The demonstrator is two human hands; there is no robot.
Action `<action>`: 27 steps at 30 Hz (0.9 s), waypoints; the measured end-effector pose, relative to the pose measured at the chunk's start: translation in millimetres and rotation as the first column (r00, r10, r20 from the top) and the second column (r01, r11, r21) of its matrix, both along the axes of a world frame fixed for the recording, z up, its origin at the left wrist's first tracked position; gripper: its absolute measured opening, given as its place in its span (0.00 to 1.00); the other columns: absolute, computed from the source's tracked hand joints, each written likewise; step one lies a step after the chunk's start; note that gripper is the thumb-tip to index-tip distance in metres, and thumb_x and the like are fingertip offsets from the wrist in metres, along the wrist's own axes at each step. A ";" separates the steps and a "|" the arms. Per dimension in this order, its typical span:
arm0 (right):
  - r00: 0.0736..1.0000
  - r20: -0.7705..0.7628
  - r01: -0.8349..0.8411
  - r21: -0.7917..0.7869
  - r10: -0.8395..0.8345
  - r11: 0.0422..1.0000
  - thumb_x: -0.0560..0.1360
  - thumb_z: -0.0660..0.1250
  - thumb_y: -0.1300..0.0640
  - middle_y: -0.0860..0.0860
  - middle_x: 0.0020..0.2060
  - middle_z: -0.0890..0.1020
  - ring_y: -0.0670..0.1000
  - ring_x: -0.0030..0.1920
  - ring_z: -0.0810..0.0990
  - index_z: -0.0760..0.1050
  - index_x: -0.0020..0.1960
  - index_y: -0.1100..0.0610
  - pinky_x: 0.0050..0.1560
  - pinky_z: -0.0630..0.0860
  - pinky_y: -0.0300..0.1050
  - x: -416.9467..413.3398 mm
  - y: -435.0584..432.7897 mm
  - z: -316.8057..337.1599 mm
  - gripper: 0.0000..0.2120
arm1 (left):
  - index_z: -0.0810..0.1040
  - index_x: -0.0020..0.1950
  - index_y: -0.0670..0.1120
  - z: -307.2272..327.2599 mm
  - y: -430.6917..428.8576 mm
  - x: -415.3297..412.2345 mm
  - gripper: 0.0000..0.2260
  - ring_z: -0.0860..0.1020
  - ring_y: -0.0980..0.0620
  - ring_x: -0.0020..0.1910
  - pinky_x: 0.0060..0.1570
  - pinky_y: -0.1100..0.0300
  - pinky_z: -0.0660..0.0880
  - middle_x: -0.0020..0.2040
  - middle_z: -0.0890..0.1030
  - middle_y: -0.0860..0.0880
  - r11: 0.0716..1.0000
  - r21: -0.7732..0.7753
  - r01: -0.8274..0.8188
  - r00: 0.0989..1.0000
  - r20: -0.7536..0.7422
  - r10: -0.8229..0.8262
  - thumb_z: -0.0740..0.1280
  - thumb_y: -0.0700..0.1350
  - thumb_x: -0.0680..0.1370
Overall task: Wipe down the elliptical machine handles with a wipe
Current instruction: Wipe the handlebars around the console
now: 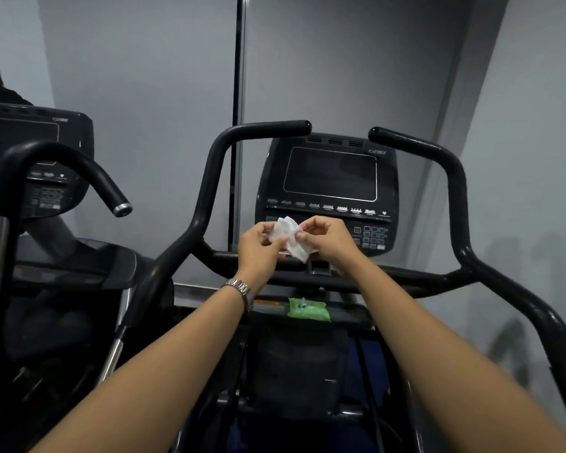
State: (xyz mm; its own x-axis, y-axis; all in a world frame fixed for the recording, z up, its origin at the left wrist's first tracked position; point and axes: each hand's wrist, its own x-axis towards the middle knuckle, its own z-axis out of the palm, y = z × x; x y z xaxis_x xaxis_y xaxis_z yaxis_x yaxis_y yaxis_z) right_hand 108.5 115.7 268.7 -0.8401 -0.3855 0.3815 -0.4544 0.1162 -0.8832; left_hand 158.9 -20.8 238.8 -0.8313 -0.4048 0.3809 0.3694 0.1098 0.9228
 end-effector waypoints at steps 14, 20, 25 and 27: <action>0.882 0.452 -0.070 -0.149 0.131 0.986 0.77 0.65 0.61 0.55 0.35 0.79 0.51 0.33 0.78 0.78 0.44 0.60 0.38 0.80 0.48 59.3 96.2 -52.1 0.05 | 0.75 0.37 0.48 -47.0 77.9 42.2 0.09 0.77 0.49 0.34 0.38 0.52 0.77 0.37 0.80 0.43 0.919 -0.388 -0.068 0.997 0.012 0.078 0.70 0.36 0.73; 0.910 0.412 0.005 -0.088 0.032 0.996 0.78 0.65 0.58 0.54 0.36 0.81 0.52 0.38 0.82 0.79 0.50 0.64 0.40 0.81 0.49 78.7 122.4 -66.0 0.09 | 0.79 0.40 0.50 -63.0 106.8 56.3 0.07 0.78 0.51 0.34 0.38 0.55 0.77 0.38 0.82 0.47 0.906 -0.424 0.016 0.995 0.092 0.025 0.68 0.39 0.75; 0.930 0.366 0.004 -0.036 0.010 0.999 0.77 0.65 0.61 0.57 0.41 0.81 0.55 0.42 0.81 0.78 0.47 0.64 0.42 0.81 0.48 85.5 133.8 -66.5 0.06 | 0.80 0.42 0.45 -66.4 115.7 60.0 0.03 0.80 0.44 0.40 0.41 0.54 0.77 0.40 0.82 0.41 0.919 -0.388 0.068 0.995 0.093 -0.034 0.68 0.41 0.75; 0.935 0.354 0.014 -0.016 -0.007 1.000 0.77 0.65 0.62 0.58 0.42 0.81 0.55 0.44 0.80 0.78 0.46 0.63 0.44 0.81 0.49 86.7 135.6 -66.2 0.05 | 0.80 0.42 0.42 -64.7 120.5 60.3 0.07 0.79 0.48 0.38 0.40 0.56 0.76 0.39 0.82 0.42 0.933 -0.346 0.095 0.993 0.104 -0.062 0.69 0.45 0.75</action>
